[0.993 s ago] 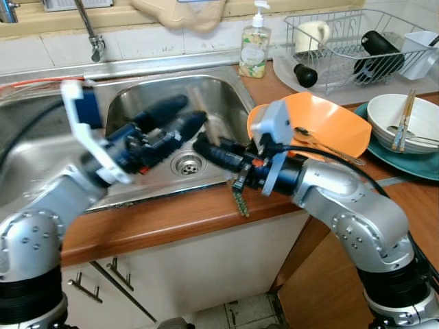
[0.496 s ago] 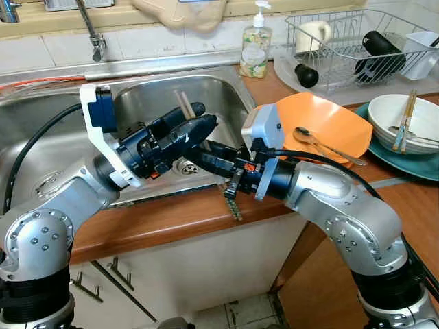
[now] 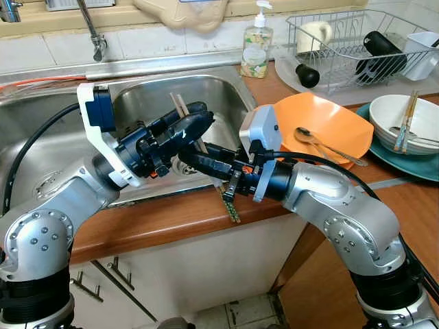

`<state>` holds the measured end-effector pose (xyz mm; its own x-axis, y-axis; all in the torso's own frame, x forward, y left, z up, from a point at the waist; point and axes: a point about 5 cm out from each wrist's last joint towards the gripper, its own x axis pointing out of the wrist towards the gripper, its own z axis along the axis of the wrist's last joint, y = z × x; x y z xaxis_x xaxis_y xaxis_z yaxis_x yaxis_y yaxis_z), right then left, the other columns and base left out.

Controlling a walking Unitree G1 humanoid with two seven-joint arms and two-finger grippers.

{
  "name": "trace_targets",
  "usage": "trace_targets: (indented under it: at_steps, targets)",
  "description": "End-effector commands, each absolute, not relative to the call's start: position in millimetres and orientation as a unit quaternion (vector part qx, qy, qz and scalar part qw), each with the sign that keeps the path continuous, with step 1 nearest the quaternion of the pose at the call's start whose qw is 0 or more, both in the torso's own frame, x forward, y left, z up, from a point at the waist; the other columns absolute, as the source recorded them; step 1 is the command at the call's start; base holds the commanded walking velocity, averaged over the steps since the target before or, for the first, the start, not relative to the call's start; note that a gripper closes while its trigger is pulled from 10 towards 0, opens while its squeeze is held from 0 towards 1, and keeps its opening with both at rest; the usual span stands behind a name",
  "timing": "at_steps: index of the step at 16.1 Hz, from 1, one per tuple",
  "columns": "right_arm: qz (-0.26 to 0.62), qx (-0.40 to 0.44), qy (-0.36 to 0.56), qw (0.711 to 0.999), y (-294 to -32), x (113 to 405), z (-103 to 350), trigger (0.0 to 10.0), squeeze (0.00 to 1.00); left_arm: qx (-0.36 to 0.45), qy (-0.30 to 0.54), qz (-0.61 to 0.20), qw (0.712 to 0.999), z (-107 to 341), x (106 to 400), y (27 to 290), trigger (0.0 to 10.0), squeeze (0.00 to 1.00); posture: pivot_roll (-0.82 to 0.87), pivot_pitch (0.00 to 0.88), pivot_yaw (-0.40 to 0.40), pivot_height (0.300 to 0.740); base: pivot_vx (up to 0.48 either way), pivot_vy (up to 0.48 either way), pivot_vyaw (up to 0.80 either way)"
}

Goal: Kitchen organization

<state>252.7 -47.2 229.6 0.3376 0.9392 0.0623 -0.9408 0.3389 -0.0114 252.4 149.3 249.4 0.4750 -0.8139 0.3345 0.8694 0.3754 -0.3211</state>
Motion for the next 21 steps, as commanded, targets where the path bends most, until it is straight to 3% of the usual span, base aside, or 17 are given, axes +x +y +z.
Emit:
trace_targets:
  at_steps: [1,16,17,18,19,20,21]
  targets:
    - [0.584,0.008,-0.037,0.811,-45.4,252.6,234.9,0.0,0.00,-0.225,-0.070,-0.505,0.830,253.2,251.7,149.7,0.0,0.00,0.05,0.000,0.047,0.740,0.000,0.000,0.00]
    - [0.579,-0.002,-0.039,0.814,-46.2,254.4,234.5,0.0,0.00,-0.223,-0.067,-0.500,0.834,250.9,254.2,150.5,0.0,0.00,0.05,0.000,0.051,0.740,0.000,0.000,0.00]
    - [0.578,-0.003,-0.040,0.815,-46.3,254.7,234.7,0.5,0.00,-0.223,-0.067,-0.500,0.834,250.9,254.8,150.4,0.0,0.00,0.05,0.000,0.051,0.740,0.000,0.000,0.00]
    - [0.576,-0.005,-0.042,0.817,-46.4,255.2,234.9,2.4,0.00,-0.222,-0.068,-0.500,0.834,251.0,255.4,150.4,0.0,0.00,0.04,0.000,0.055,0.740,0.000,0.000,0.00]
    - [0.570,-0.011,-0.045,0.820,-46.6,256.3,235.4,8.7,0.00,-0.222,-0.068,-0.500,0.834,251.2,255.9,150.5,0.0,0.00,0.04,0.000,0.055,0.740,0.000,0.000,0.00]
    - [0.564,-0.015,-0.046,0.824,-46.8,257.8,235.6,10.0,0.00,-0.221,-0.069,-0.500,0.835,251.7,256.5,150.4,0.0,0.00,0.04,0.000,0.055,0.740,0.000,0.000,0.00]
    - [0.558,-0.018,-0.046,0.828,-47.0,259.3,235.5,10.0,0.00,-0.221,-0.071,-0.499,0.835,252.6,257.5,150.5,0.0,0.00,0.04,0.000,0.060,0.740,0.000,0.000,0.00]
